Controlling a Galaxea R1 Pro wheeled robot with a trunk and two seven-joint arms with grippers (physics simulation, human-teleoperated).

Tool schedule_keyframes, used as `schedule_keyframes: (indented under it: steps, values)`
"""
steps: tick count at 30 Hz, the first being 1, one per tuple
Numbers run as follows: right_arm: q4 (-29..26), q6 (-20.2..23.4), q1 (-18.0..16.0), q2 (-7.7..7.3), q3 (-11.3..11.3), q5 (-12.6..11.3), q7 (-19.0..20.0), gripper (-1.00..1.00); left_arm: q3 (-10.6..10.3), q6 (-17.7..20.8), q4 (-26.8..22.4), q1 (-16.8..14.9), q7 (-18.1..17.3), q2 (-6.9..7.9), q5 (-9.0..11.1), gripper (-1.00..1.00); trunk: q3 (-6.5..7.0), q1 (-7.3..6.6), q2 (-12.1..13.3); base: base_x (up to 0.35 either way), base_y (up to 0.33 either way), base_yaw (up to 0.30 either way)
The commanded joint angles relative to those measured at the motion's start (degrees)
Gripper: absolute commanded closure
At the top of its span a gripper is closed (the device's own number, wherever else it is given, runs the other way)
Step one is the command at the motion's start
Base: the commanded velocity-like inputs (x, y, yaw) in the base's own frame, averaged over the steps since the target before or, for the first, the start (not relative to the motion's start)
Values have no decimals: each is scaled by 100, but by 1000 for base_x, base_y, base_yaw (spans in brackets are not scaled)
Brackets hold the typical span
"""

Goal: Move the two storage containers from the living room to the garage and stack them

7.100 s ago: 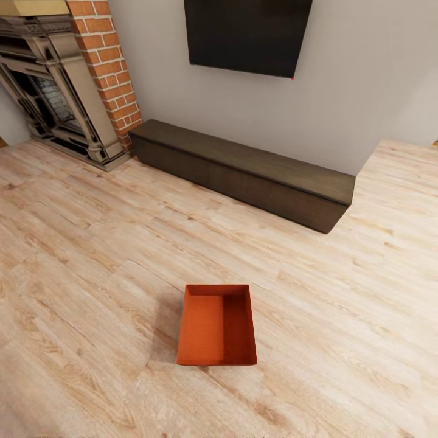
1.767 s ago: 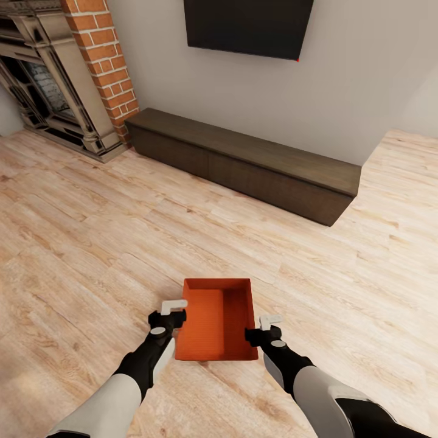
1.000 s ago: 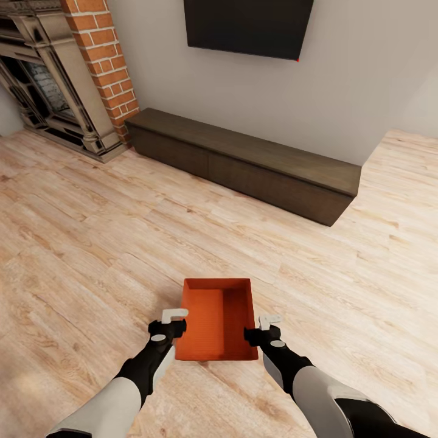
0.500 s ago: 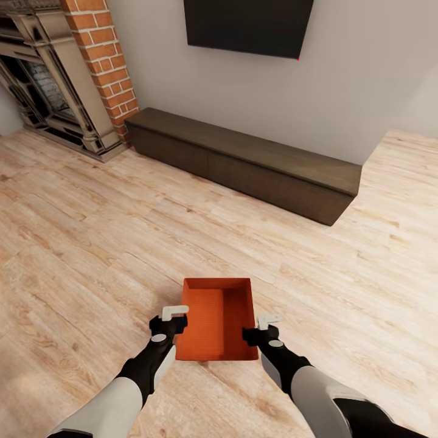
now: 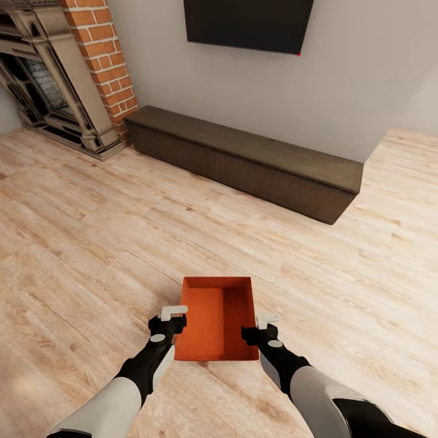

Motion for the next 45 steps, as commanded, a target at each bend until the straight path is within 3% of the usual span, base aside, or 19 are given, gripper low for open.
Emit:
schedule_keyframes:
  steps: [1, 13, 22, 45]
  values:
    - [7, -34, -3, 3, -48, 59, -18, -100, -39, -2, 6, -2, 43, 5, 4, -100, -22, 22, -44, 0, 0, 0]
    - [-82, -106, -8, 3, -88, 34, -30, -100, -41, -2, 140, -1, 43, 15, 23, -100, -237, 286, -525, 0, 0, 0]
    - [-89, -102, -7, 3, -277, -268, -31, -100, -49, -10, 267, -1, 41, 19, 10, -100, -399, 484, -886, 0, 0, 0]
    - [-116, -121, -7, -5, -193, -219, -58, -100, -51, -10, 291, -1, 43, 51, 17, -100, -812, 989, -1808, 0, 0, 0]
